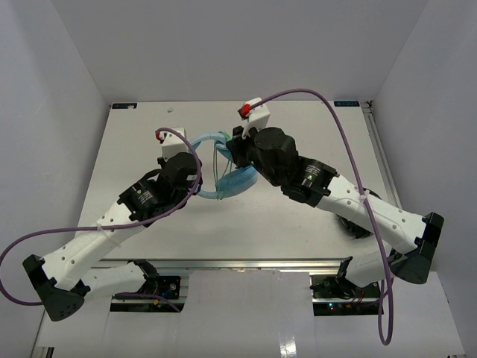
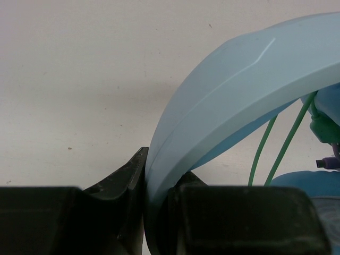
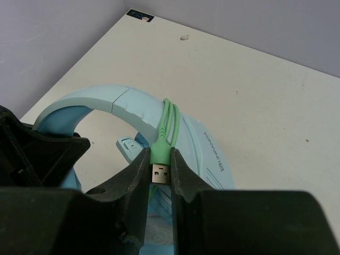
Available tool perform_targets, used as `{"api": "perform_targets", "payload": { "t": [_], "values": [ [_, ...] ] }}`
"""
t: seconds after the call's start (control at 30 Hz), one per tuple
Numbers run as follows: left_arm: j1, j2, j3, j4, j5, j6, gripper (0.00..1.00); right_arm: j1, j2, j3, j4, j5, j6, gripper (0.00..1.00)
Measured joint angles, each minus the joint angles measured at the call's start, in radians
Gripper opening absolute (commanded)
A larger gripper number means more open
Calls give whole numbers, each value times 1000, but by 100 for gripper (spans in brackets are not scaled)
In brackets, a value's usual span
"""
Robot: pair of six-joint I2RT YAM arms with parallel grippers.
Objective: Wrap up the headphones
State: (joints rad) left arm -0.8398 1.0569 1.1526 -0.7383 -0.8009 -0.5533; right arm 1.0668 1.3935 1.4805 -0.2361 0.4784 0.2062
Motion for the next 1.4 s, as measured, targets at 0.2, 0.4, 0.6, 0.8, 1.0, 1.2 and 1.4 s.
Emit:
{"api": "perform_targets", "payload": {
  "t": [0.2, 0.4, 0.6, 0.8, 1.0, 1.2, 1.4],
  "values": [
    [0, 12, 0, 6, 0, -1, 0, 0, -35, -36, 12, -11, 0, 8],
    [0, 70, 6, 13, 0, -5, 0, 0, -48, -76, 27, -6, 0, 8],
    [35, 136, 8, 14, 36, -5, 0, -1, -47, -128, 36, 20, 2, 8],
    [109, 163, 8, 34, 122, 5, 0, -1, -43, -190, 92, 61, 9, 8],
    [140, 203, 8, 37, 161, 18, 0, -3, -5, -235, 160, 91, 22, 8],
    [153, 251, 0, 48, 161, 24, 0, -11, 55, -257, 207, 118, 22, 8],
    [183, 303, -17, 104, 178, 36, 0, -17, 110, -268, 257, 168, 22, 10]
  ]
}}
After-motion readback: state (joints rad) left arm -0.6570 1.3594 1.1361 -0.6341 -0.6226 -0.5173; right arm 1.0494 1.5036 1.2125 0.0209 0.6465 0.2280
